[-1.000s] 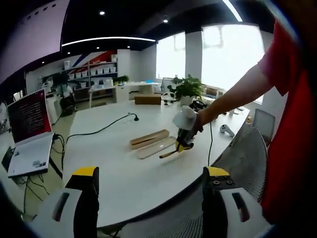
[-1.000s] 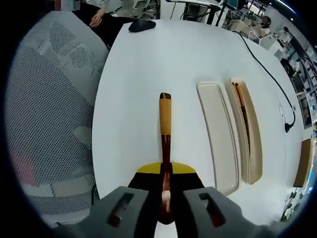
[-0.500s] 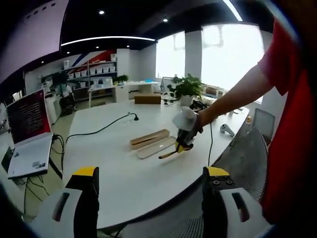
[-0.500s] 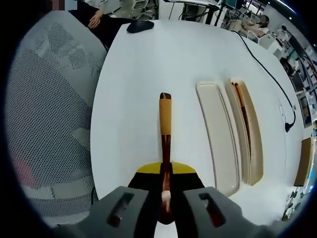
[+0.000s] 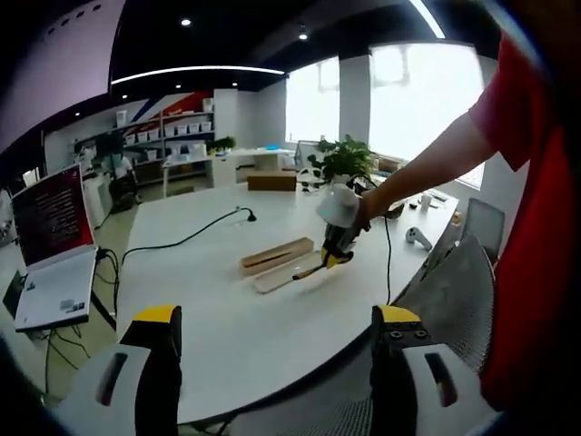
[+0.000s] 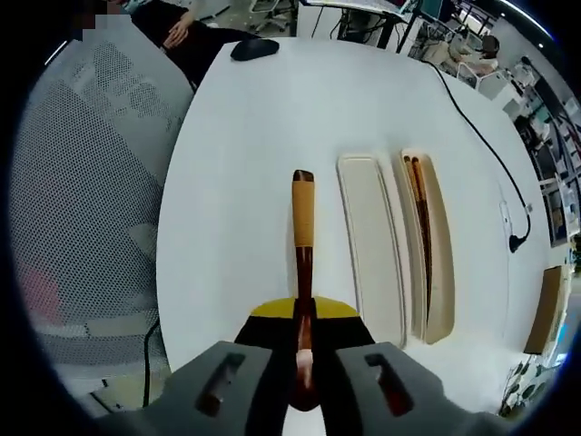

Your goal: Arrange the utensils inside the cutlery case until each visible utensil rests in its matching compartment.

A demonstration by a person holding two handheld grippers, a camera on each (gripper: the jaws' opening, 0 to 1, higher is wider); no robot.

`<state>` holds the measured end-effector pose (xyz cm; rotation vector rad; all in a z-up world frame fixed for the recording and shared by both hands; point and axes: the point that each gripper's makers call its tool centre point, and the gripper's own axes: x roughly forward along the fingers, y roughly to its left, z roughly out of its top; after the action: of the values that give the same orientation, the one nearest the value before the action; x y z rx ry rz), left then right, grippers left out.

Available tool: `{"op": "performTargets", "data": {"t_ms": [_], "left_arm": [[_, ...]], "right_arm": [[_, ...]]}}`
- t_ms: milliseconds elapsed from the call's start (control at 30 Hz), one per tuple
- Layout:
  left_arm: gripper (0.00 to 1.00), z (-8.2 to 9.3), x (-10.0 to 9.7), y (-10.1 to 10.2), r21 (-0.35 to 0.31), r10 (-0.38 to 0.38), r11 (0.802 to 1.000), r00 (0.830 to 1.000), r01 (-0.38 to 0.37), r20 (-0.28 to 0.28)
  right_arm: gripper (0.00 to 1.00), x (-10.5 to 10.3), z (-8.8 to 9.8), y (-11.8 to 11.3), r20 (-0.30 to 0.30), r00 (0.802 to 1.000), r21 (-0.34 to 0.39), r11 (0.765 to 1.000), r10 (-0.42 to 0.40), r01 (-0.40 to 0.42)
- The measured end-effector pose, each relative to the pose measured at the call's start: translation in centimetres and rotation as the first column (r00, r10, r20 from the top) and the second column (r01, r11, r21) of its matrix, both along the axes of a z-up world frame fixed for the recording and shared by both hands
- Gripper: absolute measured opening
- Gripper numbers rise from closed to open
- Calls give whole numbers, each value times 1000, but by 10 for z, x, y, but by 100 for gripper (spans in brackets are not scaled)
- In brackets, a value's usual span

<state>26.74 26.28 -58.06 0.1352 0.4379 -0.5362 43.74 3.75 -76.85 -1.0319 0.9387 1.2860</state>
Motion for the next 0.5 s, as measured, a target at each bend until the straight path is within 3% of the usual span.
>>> {"op": "performTargets", "data": {"t_ms": [167, 500], "left_arm": [[88, -1, 1, 1, -2, 7, 1000, 1000, -7, -5], [88, -3, 3, 3, 3, 21, 1000, 1000, -21, -16]], "right_arm": [[0, 14, 12, 5, 8, 1000, 36, 999, -25, 24], [1, 34, 19, 4, 11, 1000, 19, 1000, 6, -7]]}}
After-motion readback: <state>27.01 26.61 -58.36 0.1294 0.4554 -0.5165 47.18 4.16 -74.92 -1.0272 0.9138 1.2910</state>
